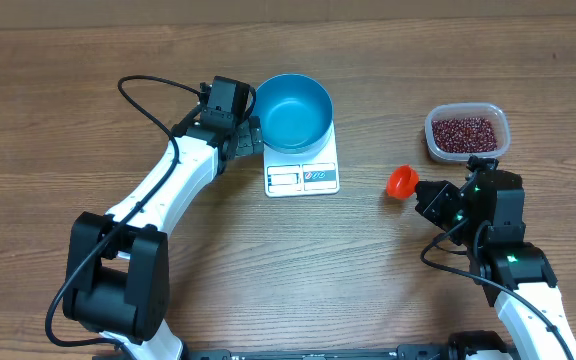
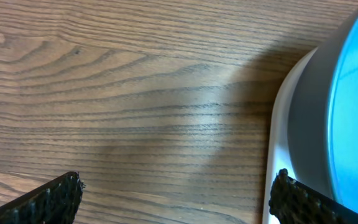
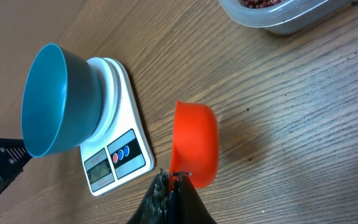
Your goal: Scoop item into bowl and weigh 150g on scale
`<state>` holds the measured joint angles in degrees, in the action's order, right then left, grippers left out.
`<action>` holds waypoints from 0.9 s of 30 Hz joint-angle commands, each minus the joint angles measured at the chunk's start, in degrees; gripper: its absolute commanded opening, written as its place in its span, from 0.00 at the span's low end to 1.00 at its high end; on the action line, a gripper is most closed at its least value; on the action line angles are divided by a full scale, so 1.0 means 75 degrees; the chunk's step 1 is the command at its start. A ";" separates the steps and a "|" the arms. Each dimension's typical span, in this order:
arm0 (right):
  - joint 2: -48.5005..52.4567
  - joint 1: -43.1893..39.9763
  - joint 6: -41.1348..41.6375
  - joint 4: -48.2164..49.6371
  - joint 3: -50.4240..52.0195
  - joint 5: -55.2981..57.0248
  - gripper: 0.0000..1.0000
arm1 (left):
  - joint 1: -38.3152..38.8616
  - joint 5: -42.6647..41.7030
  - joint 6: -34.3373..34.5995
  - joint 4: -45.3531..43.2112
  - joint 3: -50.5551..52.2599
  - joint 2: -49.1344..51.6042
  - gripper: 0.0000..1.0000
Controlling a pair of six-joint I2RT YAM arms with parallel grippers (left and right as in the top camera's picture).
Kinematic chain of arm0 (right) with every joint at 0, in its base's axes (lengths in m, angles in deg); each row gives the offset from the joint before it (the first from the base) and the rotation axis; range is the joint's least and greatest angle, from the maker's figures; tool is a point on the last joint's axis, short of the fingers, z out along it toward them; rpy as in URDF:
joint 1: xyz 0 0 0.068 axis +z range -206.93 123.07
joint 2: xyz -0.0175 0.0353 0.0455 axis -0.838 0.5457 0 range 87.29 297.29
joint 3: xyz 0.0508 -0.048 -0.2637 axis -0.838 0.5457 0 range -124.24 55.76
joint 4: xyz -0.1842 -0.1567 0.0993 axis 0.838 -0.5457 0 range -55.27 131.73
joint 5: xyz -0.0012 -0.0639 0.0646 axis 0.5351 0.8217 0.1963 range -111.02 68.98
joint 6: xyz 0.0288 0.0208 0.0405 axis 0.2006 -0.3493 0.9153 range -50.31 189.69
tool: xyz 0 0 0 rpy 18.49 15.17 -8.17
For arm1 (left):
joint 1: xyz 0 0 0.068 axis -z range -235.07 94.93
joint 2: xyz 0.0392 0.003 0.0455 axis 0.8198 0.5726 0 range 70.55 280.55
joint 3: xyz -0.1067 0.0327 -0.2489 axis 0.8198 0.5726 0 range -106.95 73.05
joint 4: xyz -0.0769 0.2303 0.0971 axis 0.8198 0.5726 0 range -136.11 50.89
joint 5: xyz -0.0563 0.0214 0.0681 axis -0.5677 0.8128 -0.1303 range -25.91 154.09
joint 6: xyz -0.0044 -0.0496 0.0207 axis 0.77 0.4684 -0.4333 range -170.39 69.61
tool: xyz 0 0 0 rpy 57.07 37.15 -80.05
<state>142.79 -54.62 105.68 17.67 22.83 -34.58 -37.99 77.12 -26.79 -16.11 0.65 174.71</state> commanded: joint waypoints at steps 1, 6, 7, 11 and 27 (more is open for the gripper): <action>-0.0026 0.0026 -0.0009 0.0044 -0.0207 0.0003 0.04 | -0.0041 -0.0277 -0.0128 0.0015 -0.0023 -0.0003 0.99; -0.0026 0.0029 -0.0009 0.0047 -0.0207 0.0003 0.04 | 0.0082 -0.0344 -0.0189 0.0026 -0.0023 -0.0003 0.99; -0.0026 0.0029 -0.0009 0.0047 -0.0207 0.0003 0.04 | 0.0111 -0.0347 -0.0227 0.0026 -0.0023 -0.0003 0.99; -0.0026 0.0026 -0.0009 0.0047 -0.0207 0.0003 0.04 | 0.0230 -0.0341 -0.0411 0.0026 -0.0023 -0.0003 0.99; -0.0026 0.0029 -0.0009 0.0044 -0.0207 0.0006 0.04 | 0.0111 -0.0023 -0.0408 0.0758 -0.0026 -0.0006 0.99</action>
<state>142.79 -54.62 105.68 17.67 22.83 -34.56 -36.46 75.90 -28.54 -11.30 0.65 174.71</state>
